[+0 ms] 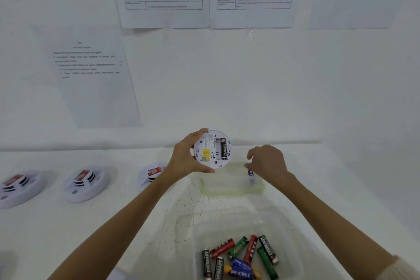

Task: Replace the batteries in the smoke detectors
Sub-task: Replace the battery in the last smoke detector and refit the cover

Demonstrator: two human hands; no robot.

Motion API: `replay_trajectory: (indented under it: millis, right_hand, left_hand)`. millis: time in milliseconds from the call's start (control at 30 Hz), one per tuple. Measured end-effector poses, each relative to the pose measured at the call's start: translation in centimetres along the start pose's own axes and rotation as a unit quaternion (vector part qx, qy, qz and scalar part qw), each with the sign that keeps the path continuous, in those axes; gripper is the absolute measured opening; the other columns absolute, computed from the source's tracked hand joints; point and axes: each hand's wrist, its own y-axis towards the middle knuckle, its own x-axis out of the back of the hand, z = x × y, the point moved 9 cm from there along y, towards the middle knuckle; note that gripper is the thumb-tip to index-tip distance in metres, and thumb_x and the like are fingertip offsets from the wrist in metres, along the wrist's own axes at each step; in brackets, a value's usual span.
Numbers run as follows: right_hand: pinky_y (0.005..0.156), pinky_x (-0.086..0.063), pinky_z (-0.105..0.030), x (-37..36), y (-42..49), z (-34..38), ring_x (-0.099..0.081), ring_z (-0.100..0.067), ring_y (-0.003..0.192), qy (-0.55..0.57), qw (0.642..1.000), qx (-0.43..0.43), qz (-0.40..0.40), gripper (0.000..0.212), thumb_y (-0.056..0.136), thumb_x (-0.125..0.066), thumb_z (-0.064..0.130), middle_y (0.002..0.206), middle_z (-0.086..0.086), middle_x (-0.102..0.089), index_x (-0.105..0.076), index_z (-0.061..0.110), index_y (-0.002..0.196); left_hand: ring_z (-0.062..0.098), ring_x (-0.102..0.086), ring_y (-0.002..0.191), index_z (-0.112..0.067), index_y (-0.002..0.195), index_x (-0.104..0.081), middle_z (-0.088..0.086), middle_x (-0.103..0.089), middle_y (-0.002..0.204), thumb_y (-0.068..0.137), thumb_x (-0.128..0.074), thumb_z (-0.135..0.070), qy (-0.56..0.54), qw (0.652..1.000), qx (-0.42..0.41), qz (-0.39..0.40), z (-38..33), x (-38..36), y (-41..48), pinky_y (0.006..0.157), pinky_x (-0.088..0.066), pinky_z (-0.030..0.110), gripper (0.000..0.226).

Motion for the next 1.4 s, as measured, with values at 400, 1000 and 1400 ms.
replay_trajectory:
  millis: [400, 1000, 1400]
  right_hand:
    - [0.059, -0.039, -0.02, -1.8, 1.1, 1.6, -0.061, -0.01, 0.078, 0.09, 0.987, 0.034, 0.125, 0.018, 0.079, -0.064, 0.025, 0.083, 0.007, -0.07, -0.071, 0.031, 0.095]
    - [0.077, -0.052, -0.029, 4.7, -0.6, 2.2, -0.066, -0.012, 0.077, 0.644, 0.763, 0.057, 0.026, 0.018, 0.083, -0.066, 0.007, 0.087, -0.014, -0.07, -0.06, 0.018, 0.097]
    - [0.064, -0.055, -0.027, 5.7, -4.1, 5.9, -0.068, -0.016, 0.081, 0.299, 0.831, 0.31, -0.352, 0.005, 0.078, -0.069, 0.006, 0.091, -0.007, -0.073, -0.07, 0.002, 0.08]
  left_hand:
    - [-0.012, -0.048, 0.093, -0.02, 0.131, -0.048, -0.014, -0.051, 0.119, 0.044, -0.093, -0.008, -0.005, 1.0, 0.008, 0.004, 0.1, -0.1, -0.3, 0.064, -0.051, 0.011, 0.099]
    - [-0.011, -0.049, 0.094, -0.018, 0.131, -0.047, -0.014, -0.051, 0.116, 0.045, -0.093, -0.009, 0.006, 1.0, -0.012, 0.001, -0.7, -0.2, -0.3, 0.063, -0.05, 0.009, 0.098]
    - [-0.016, -0.051, 0.092, -0.027, 0.123, -0.046, -0.021, -0.052, 0.11, 0.043, -0.093, -0.009, 0.014, 1.0, -0.014, -0.008, -1.0, -0.3, -0.1, 0.072, -0.049, 0.008, 0.095]
